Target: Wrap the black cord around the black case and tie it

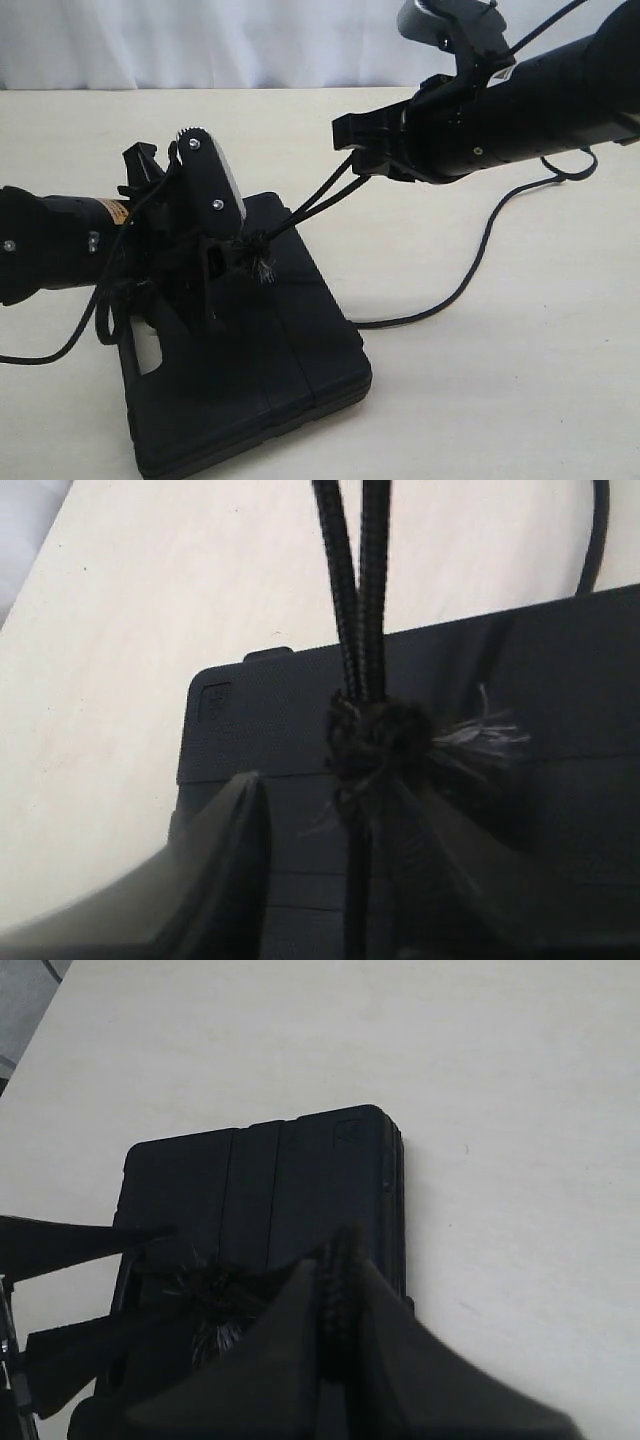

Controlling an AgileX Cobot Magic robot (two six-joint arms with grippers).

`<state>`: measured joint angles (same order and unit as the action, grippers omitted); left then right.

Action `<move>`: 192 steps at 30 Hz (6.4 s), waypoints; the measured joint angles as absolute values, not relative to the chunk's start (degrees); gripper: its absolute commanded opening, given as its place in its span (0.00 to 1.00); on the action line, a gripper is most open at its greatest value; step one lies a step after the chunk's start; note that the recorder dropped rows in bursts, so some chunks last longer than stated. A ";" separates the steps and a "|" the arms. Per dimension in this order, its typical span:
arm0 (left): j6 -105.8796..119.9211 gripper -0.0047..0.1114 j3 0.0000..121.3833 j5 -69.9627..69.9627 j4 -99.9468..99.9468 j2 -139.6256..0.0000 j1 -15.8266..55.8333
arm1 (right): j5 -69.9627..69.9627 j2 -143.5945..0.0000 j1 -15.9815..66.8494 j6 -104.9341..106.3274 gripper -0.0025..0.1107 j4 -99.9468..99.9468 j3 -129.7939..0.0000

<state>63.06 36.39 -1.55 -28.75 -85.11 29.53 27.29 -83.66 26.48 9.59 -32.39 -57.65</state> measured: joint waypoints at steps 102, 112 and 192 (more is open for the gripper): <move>54.26 0.04 36.73 -19.15 -6.78 -97.58 34.24 | 45.95 -86.43 14.07 23.66 0.06 -44.31 -57.32; 54.06 0.04 36.73 -19.18 -6.78 -97.58 34.24 | 45.28 -86.43 14.07 33.76 0.06 -56.03 -53.28; 52.60 0.04 36.73 -19.60 -6.78 -97.58 34.24 | 42.19 -128.49 3.53 -38.92 0.06 14.37 -90.98</move>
